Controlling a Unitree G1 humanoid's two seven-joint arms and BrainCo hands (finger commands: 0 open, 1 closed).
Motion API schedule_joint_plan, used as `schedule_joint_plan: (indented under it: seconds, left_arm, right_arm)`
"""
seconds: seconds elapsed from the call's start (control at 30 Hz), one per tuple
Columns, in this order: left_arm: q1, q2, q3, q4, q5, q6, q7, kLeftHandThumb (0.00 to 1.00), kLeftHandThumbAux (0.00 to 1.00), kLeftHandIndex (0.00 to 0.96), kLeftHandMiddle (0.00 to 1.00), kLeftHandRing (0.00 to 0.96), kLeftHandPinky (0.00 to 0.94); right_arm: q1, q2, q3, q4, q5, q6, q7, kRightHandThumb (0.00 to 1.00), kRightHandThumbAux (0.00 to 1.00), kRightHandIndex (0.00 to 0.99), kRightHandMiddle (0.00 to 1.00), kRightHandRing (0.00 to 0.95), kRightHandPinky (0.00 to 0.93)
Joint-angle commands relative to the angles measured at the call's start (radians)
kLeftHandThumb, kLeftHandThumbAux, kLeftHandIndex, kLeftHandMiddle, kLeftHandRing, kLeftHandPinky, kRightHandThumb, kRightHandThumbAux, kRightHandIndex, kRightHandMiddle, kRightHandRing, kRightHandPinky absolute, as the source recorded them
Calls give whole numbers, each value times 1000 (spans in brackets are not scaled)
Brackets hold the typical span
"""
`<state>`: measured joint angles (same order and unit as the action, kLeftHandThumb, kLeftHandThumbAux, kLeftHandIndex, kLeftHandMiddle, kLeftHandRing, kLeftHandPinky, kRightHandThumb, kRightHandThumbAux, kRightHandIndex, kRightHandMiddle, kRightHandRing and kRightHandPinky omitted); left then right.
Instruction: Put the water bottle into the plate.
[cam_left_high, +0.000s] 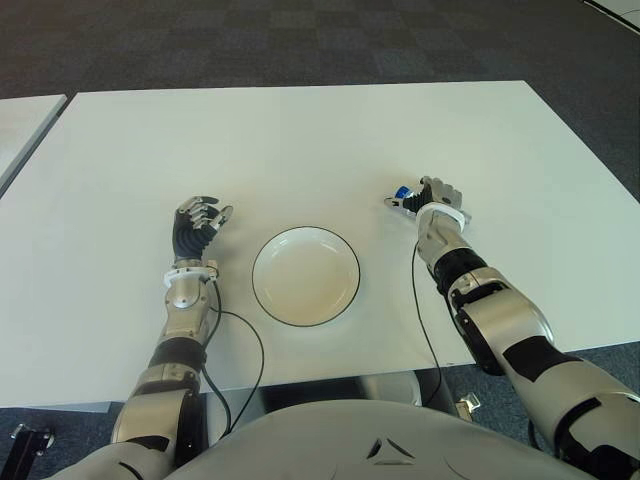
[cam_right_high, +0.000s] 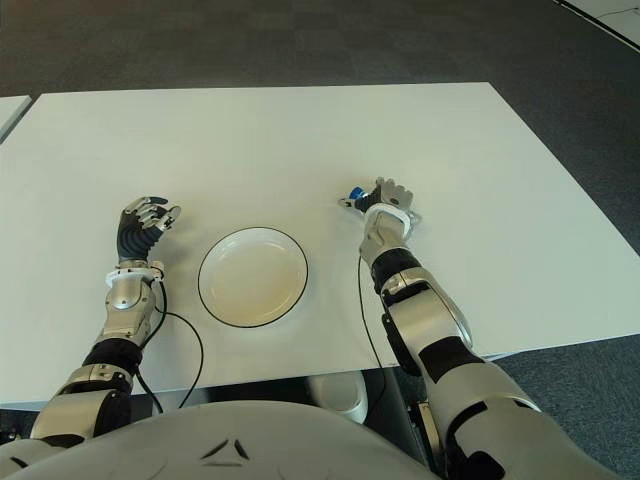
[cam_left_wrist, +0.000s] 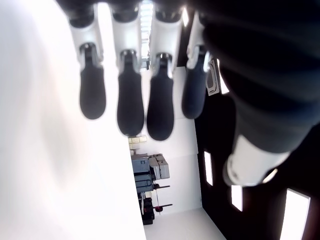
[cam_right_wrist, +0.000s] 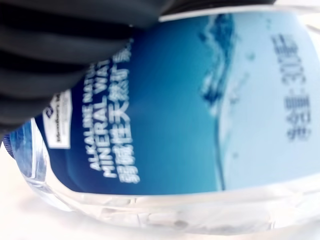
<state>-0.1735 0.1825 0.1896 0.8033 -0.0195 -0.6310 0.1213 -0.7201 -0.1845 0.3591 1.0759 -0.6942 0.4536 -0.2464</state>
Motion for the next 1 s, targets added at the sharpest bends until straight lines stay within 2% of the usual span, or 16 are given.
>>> schedule_joint_plan:
  seconds: [0.03, 0.27, 0.47, 0.6, 0.67, 0.73, 0.77, 0.83, 1.0]
  left_arm:
    - [5, 4, -1, 11, 13, -14, 3, 707, 714, 435, 610, 588, 570]
    - [7, 1, 0, 1, 3, 5, -6, 707, 714, 435, 612, 590, 568]
    - [12, -11, 9, -17, -22, 27, -13, 707, 713, 435, 618, 594, 577]
    - [16, -14, 12, -23, -26, 29, -10, 708, 713, 435, 626, 601, 581]
    - [13, -9, 9, -10, -16, 17, -2, 708, 713, 435, 623, 596, 568]
    - [13, -6, 8, -5, -10, 13, 2, 708, 713, 435, 621, 595, 564]
    - [13, -6, 9, -5, -9, 14, 4, 707, 713, 435, 620, 594, 564]
    - [13, -6, 11, -5, -11, 16, 3, 707, 713, 435, 618, 592, 565]
    - [13, -6, 13, -4, -18, 17, -4, 708, 713, 435, 622, 598, 580]
  right_arm:
    - [104, 38, -11, 77, 56, -17, -9, 697, 428, 170, 163, 228, 335]
    - [129, 65, -54, 136, 95, -137, -160, 734, 435, 164, 129, 191, 290]
    - [147, 73, -85, 219, 116, -252, -242, 767, 445, 192, 142, 200, 319]
    - [158, 80, -115, 249, 135, -296, -292, 793, 461, 262, 214, 277, 408]
    - [160, 84, -128, 254, 142, -310, -320, 800, 478, 320, 290, 354, 466]
    - [162, 87, -138, 256, 147, -326, -342, 802, 486, 351, 332, 393, 495]
    - [167, 89, -144, 255, 151, -344, -360, 787, 529, 366, 354, 411, 506]
    - [173, 92, -152, 254, 156, -372, -389, 822, 614, 413, 414, 485, 550]
    - [179, 93, -161, 258, 161, -407, -426, 842, 663, 416, 497, 611, 638]
